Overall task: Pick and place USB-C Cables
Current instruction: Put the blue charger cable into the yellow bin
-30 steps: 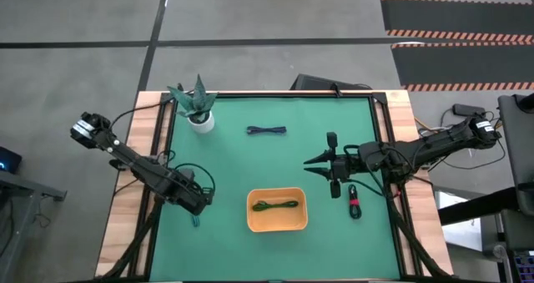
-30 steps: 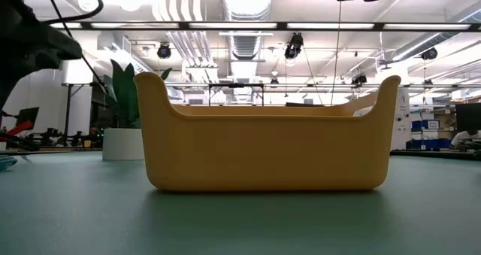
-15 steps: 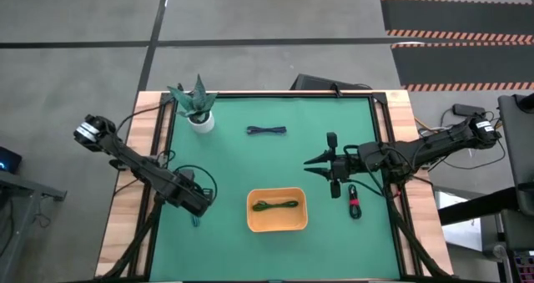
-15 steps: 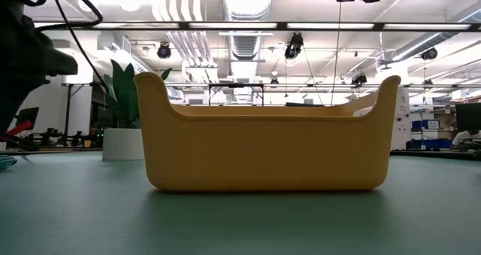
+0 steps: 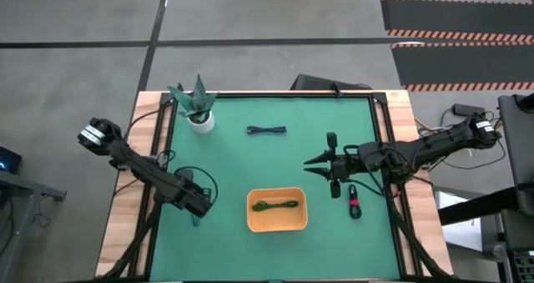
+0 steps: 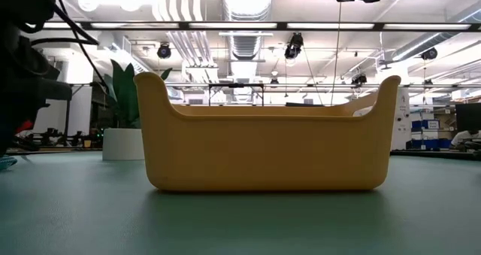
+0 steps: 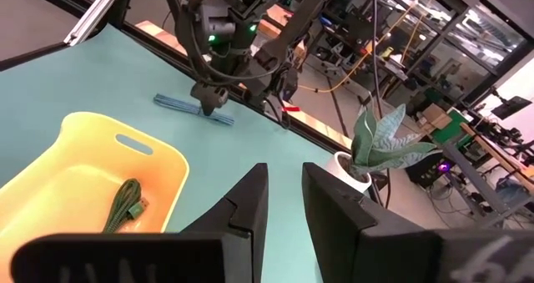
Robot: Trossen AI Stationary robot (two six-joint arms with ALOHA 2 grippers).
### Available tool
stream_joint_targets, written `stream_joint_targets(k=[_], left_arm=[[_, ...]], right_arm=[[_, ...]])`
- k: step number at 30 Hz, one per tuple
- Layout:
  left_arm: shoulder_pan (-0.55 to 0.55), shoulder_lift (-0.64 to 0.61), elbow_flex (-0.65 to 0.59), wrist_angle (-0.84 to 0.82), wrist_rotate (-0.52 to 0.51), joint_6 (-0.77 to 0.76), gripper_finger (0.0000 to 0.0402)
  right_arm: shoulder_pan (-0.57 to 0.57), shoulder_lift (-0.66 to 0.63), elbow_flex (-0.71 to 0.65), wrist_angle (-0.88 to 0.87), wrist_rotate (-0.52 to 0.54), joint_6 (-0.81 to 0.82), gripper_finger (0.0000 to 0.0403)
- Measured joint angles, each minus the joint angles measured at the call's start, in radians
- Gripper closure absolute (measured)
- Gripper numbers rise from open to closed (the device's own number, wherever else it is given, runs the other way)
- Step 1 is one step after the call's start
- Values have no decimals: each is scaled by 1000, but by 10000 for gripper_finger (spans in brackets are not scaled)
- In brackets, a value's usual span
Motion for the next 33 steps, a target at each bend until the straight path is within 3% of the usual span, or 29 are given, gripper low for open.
stream_joint_targets(k=[14,33], left_arm=[[0,69,-4,14,-8,0,154],[0,76,-4,29,-10,-26,271]], right_arm=[[0,0,0,-14,35,7,335],[0,0,0,-18,50,8,335]])
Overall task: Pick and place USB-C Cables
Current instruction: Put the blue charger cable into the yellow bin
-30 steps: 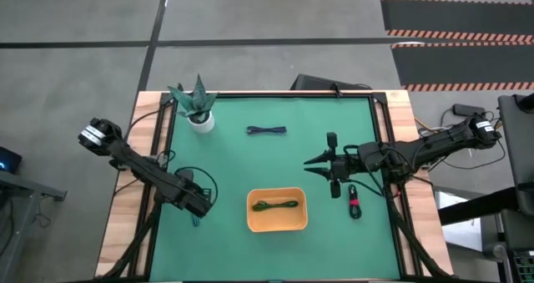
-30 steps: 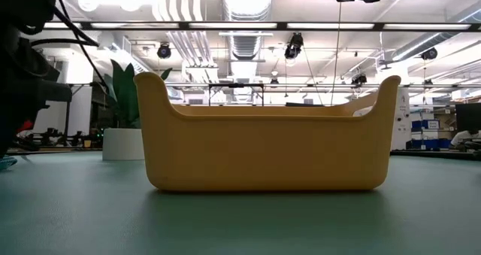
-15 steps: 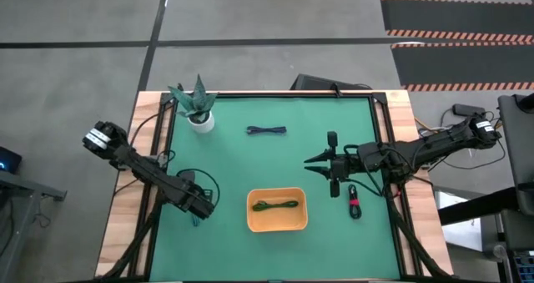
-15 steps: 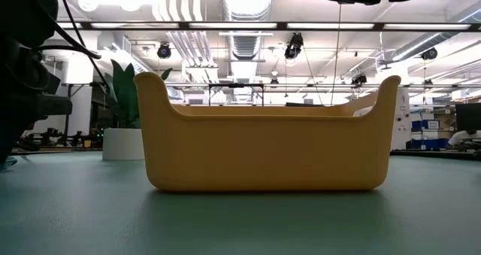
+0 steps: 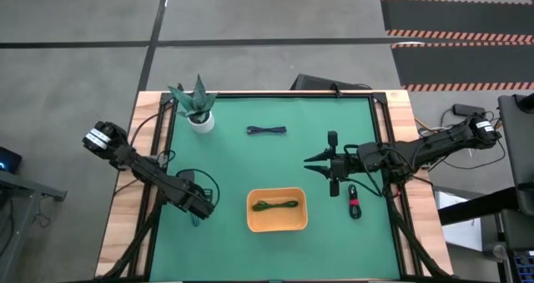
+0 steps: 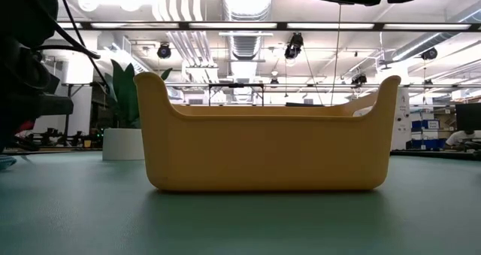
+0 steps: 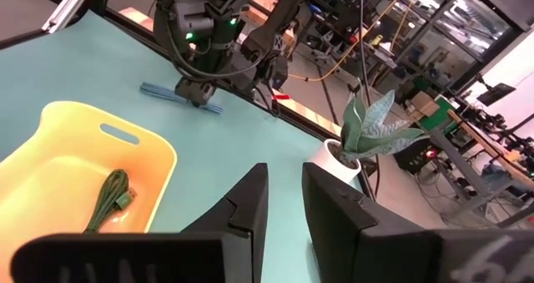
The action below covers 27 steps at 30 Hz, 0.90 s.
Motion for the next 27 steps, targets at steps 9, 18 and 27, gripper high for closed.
stream_joint_targets(k=[9,18,27], left_arm=[[0,0,0,7,-44,-3,331],[-1,-1,-11,24,-72,-1,393],[0,-2,-4,16,-79,70,395]], right_arm=[[0,0,0,-7,0,0,335],[0,0,0,-14,1,0,335],[0,0,0,-16,1,-1,335]])
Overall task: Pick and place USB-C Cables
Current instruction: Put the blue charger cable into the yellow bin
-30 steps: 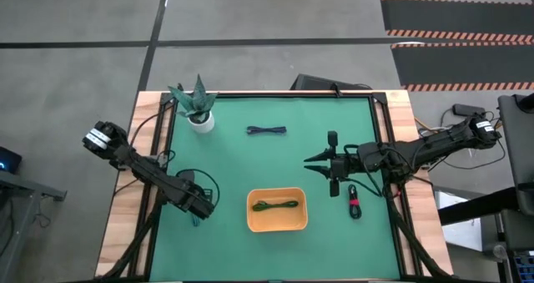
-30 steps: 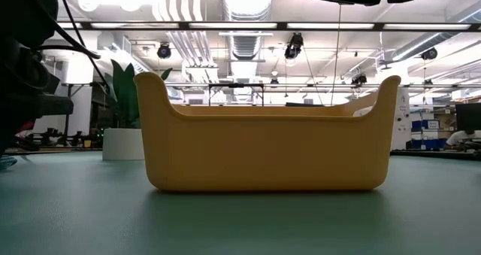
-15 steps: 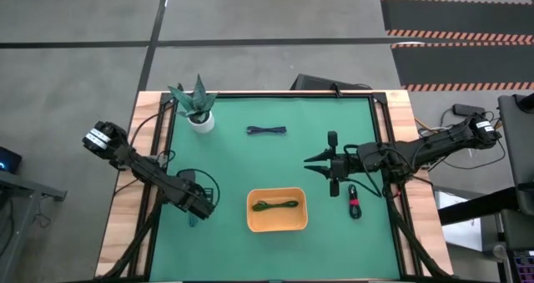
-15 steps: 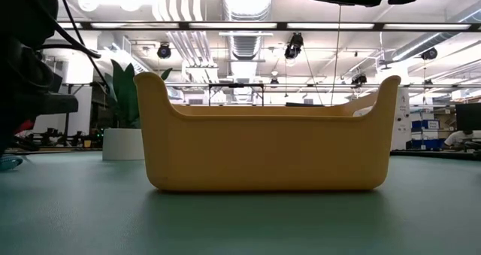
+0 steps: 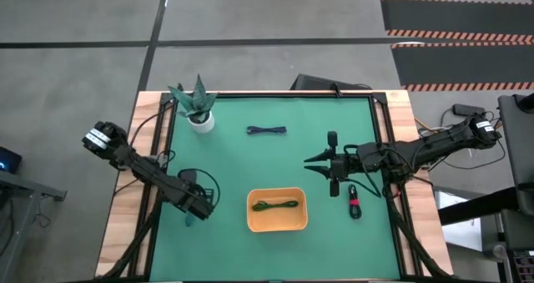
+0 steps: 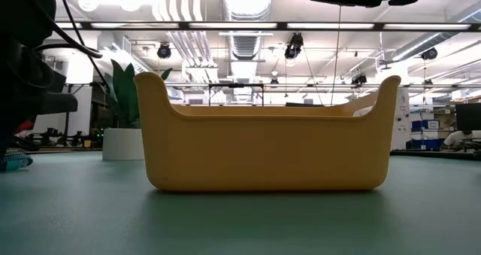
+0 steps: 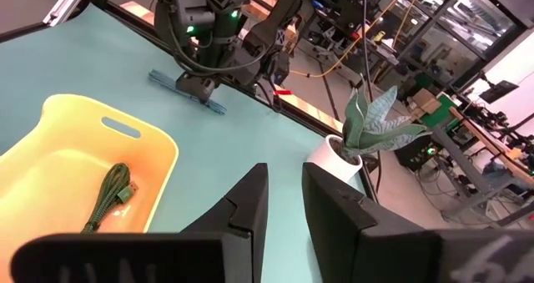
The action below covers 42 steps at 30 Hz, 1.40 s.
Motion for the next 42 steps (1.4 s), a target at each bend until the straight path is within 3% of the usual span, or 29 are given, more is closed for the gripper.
stream_joint_targets(k=[12,23,34,42], left_arm=[[6,-75,129,-172,39,134,397],[67,-82,363,-312,40,332,397],[68,-62,568,-376,-46,447,398],[77,70,788,-340,-85,761,398]], right_arm=[[0,-1,0,0,0,-2,335],[0,-44,0,-60,0,21,335],[0,-148,0,-196,-1,101,335],[0,-183,-1,-244,-3,136,335]])
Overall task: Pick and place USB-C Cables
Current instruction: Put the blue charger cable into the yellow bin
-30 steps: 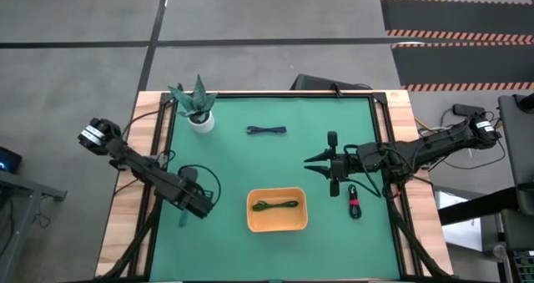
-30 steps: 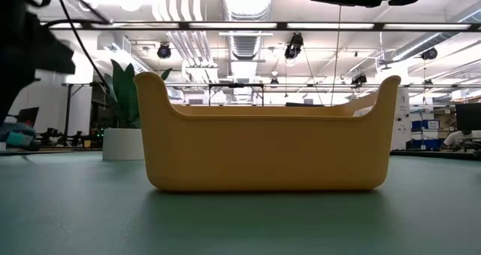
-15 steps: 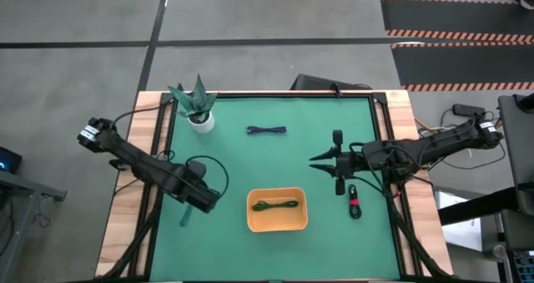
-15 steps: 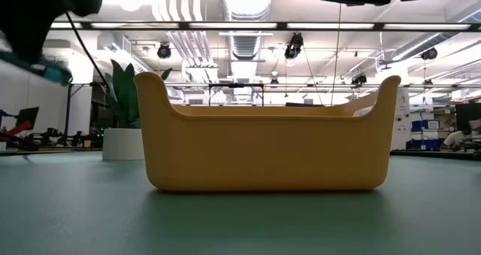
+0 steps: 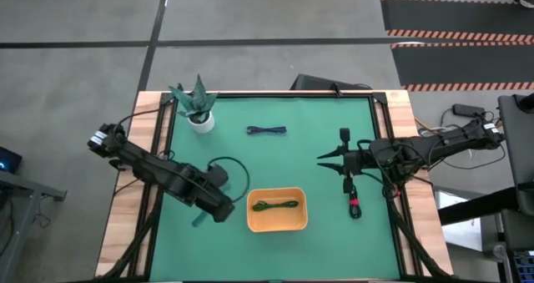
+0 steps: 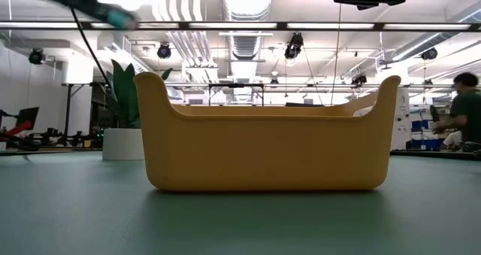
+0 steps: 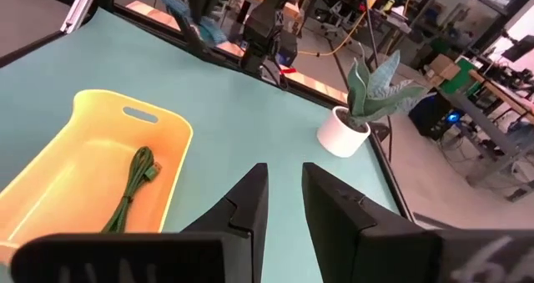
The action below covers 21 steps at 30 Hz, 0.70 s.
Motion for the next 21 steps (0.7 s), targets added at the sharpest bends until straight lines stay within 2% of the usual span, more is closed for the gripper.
stream_joint_targets(k=[5,12,21], left_arm=[[6,113,165,1,-14,213,398],[16,262,365,1,-16,421,398],[29,371,480,38,-16,654,398]], right_arm=[[0,0,0,0,-6,5,335],[0,0,0,0,-6,6,335],[0,0,0,-15,-6,9,335]])
